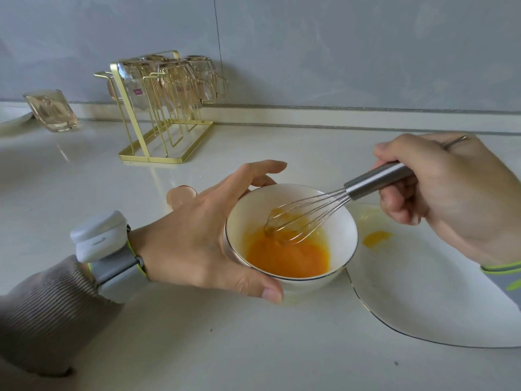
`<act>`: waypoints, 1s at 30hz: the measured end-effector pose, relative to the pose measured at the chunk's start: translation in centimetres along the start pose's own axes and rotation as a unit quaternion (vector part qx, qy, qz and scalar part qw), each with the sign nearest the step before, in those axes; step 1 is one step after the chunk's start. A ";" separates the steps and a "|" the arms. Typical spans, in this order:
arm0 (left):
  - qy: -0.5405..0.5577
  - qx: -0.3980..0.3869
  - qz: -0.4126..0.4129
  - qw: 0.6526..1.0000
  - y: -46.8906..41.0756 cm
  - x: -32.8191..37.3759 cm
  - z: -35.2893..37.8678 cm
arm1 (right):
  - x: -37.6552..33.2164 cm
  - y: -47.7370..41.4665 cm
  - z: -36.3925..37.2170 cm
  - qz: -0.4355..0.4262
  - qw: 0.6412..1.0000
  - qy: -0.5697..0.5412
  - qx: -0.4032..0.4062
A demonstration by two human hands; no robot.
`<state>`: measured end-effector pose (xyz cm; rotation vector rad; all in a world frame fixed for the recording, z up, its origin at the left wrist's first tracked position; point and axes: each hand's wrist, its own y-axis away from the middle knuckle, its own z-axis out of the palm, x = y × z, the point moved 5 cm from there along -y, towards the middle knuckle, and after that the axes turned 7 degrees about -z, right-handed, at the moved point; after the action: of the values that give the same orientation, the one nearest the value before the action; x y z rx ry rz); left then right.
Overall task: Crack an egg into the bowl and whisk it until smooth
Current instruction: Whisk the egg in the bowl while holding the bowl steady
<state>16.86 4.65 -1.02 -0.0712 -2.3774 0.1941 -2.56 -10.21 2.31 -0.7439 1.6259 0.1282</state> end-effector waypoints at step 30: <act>-0.005 -0.002 0.001 1.000 0.0 -0.1 0.1 | -0.2 0.1 0.3 -0.004 1.000 -0.013 -0.013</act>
<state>16.89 4.59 -1.13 -0.0749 -2.3888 0.1902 -2.38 -9.94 2.37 -0.7657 1.5997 0.1523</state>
